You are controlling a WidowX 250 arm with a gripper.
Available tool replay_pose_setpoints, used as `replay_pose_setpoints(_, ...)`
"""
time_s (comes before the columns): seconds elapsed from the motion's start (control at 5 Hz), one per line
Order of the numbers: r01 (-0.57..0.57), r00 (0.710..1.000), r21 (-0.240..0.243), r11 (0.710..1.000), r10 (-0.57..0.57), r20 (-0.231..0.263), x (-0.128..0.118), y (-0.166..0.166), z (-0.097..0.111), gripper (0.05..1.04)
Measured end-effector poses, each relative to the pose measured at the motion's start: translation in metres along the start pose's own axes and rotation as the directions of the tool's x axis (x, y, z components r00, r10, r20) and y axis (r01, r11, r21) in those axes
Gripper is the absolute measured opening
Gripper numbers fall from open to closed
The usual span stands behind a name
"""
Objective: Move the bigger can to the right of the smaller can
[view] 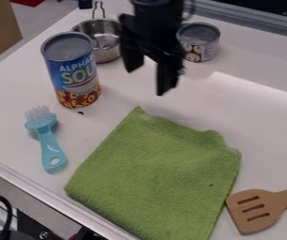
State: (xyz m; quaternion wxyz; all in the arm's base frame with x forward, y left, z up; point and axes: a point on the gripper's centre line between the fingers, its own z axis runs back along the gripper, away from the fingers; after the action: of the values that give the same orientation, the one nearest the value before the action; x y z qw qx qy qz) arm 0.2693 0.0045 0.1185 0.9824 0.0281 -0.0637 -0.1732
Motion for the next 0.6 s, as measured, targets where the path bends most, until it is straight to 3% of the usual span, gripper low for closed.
replay_pose_setpoints(0.2, 0.133, 0.991, -0.010, 0.991, -0.133, -0.026, -0.025, 0.039, 0.021, 0.999)
replay_pose_setpoints(0.4, 0.175, 0.984, -0.036, 0.984, -0.176, -0.028, -0.045, 0.071, 0.036, 0.999)
replay_pose_setpoints(0.6, 0.202, 0.979, -0.028, 0.979, -0.203, -0.023, -0.055, 0.089, 0.046, 1.000)
